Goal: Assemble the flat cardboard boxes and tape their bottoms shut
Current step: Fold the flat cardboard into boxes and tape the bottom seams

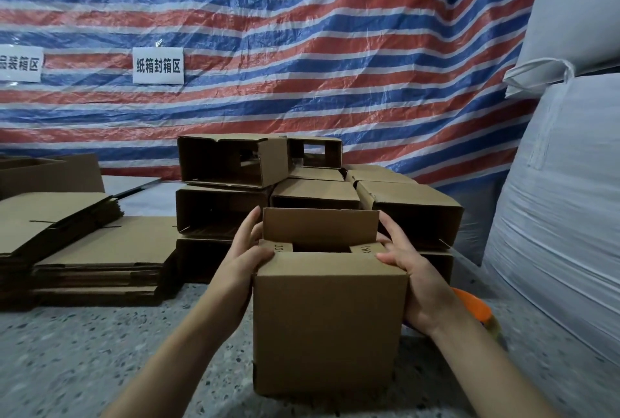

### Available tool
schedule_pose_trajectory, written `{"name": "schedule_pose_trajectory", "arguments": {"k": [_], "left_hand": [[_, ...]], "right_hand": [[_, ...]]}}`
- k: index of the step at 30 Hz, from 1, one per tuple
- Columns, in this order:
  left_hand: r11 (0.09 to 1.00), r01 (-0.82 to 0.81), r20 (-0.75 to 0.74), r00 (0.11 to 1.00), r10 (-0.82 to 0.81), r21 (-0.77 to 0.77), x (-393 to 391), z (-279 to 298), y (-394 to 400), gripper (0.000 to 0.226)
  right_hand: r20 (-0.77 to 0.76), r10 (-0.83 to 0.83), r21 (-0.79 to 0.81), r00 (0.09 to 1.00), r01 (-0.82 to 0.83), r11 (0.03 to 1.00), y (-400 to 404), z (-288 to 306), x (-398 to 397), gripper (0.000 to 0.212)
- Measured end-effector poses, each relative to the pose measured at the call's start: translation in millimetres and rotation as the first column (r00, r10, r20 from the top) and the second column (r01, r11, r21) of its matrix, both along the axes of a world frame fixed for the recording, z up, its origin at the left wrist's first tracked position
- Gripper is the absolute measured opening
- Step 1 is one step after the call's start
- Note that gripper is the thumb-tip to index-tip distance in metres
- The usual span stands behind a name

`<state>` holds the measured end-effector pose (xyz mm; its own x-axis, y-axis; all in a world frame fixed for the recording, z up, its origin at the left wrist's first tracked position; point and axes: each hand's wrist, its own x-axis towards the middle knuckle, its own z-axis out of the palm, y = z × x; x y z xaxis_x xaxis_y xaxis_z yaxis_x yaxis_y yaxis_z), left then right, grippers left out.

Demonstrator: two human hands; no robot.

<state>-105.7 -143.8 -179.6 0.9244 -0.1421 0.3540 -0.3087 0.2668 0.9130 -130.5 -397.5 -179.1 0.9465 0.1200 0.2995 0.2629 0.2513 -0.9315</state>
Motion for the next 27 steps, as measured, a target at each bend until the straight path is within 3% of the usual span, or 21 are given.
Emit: {"name": "schedule_pose_trajectory", "arguments": {"k": [6, 9, 12, 16, 19, 21, 23, 25, 27], "left_hand": [[0.995, -0.090, 0.033, 0.995, 0.091, -0.040, -3.4, -11.0, -2.5, 0.026], [0.988, -0.130, -0.013, 0.992, 0.129, -0.084, -2.9, -14.1, -7.6, 0.028], [0.981, -0.186, 0.017, 0.982, 0.187, -0.051, -4.6, -13.4, -7.0, 0.023], [0.950, -0.211, 0.104, 0.976, 0.192, 0.231, -7.9, 2.5, 6.3, 0.005], [0.765, -0.268, 0.198, 0.962, 0.186, 0.585, -12.2, 33.4, 15.2, 0.005], [0.496, -0.413, 0.394, 0.907, 0.149, 0.764, -19.0, 53.0, 6.7, 0.008], [0.255, -0.546, 0.571, 0.820, -0.030, 0.798, -25.4, 61.6, -13.7, 0.037], [0.141, -0.510, 0.529, 0.815, -0.237, 0.849, -29.9, 59.8, -36.3, 0.068], [0.053, -0.463, 0.454, 0.831, -0.321, 0.885, -30.5, 50.0, -51.0, 0.077]], "right_hand": [[-0.016, -0.050, 0.104, 0.999, 0.052, 0.993, 3.0, -9.3, -3.1, 0.025], [-0.016, -0.117, 0.122, 0.993, 0.118, 0.986, 5.4, -14.9, -3.7, 0.026], [-0.010, -0.118, 0.103, 0.993, 0.118, 0.988, 6.4, -14.9, -3.8, 0.043], [-0.018, -0.113, 0.091, 0.993, 0.114, 0.989, 6.6, -15.6, -3.8, 0.037], [-0.018, -0.128, 0.077, 0.992, 0.129, 0.989, 6.4, -14.8, -3.6, 0.032], [-0.017, -0.130, 0.074, 0.991, 0.131, 0.989, 7.4, -12.9, -4.9, 0.033], [-0.014, -0.141, 0.070, 0.990, 0.142, 0.987, 8.6, -11.1, -6.4, 0.037], [-0.012, -0.142, 0.073, 0.990, 0.142, 0.987, 9.2, -10.6, -8.1, 0.030], [-0.007, -0.141, 0.066, 0.990, 0.141, 0.988, 9.9, -10.5, -10.1, 0.019]]}}
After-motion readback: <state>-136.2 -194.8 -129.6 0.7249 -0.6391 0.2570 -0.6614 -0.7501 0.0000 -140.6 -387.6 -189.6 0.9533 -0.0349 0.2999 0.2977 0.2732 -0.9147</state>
